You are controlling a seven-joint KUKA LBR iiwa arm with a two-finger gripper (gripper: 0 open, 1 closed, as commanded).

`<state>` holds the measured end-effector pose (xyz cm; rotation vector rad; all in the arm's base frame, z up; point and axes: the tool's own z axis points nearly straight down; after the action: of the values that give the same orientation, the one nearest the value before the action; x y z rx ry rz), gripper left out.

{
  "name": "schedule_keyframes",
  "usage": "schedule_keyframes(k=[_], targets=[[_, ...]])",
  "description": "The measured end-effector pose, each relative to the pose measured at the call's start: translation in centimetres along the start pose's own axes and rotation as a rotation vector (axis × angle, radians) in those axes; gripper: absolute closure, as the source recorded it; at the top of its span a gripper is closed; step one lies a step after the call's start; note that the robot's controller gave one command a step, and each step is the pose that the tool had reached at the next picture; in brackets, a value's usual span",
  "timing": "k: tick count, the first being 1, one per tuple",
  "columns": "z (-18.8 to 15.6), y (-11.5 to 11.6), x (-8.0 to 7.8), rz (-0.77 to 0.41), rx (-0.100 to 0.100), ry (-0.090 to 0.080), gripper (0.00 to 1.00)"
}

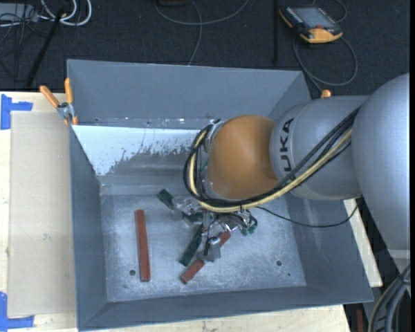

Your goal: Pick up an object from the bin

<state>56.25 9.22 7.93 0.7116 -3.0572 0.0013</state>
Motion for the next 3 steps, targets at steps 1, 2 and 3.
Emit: schedule_keyframes(k=[1, 2, 3], targets=[[-0.1, 0.1, -0.1, 0.002, -0.001, -0.002, 1.0], [-13.9, 0.1, -1.3, -0.019, 0.002, -0.012, 1.0], [-13.4, 0.1, -1.1, -0.017, -0.001, -0.005, 0.0]])
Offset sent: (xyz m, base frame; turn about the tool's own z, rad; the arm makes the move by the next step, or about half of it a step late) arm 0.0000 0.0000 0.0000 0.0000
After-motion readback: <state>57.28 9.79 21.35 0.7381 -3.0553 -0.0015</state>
